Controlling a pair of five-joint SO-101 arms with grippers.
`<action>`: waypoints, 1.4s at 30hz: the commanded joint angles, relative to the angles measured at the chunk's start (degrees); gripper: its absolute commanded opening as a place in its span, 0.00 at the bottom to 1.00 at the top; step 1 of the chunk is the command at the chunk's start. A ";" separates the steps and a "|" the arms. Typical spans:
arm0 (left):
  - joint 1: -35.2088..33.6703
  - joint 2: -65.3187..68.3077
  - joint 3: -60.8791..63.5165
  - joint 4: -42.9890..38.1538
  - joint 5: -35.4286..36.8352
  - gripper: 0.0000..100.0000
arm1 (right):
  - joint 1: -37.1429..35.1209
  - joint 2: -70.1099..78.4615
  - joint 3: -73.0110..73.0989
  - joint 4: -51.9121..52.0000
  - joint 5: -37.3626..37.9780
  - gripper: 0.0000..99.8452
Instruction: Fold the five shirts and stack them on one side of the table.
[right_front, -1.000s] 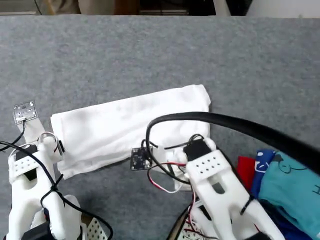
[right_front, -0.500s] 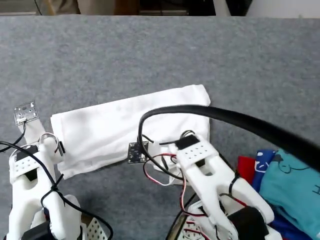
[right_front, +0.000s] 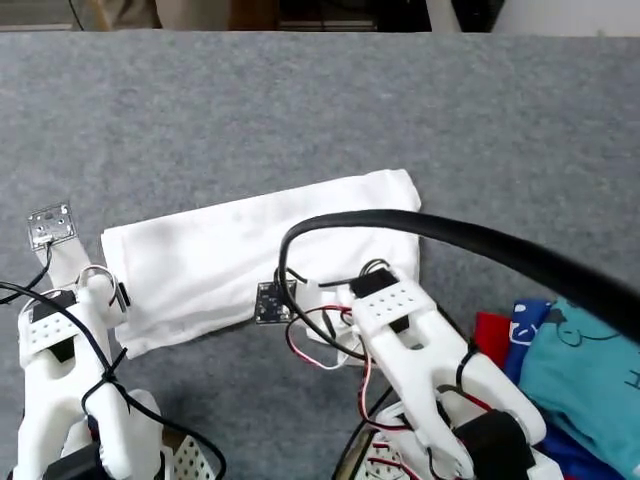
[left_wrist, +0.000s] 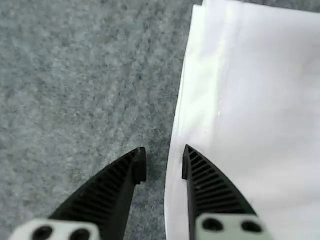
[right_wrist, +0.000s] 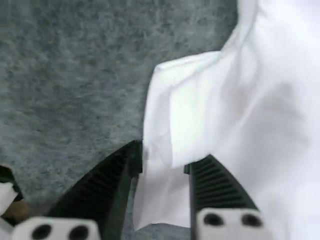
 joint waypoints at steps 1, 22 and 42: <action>-0.62 -1.01 -0.18 -0.62 0.09 0.13 | -0.66 3.12 0.40 -0.35 -0.44 0.09; -0.62 -1.10 0.00 -0.62 0.00 0.13 | 7.25 2.77 -11.21 10.99 -0.70 0.00; -0.26 -0.92 0.00 -0.70 0.00 0.13 | 8.66 27.82 -57.01 20.40 11.78 0.00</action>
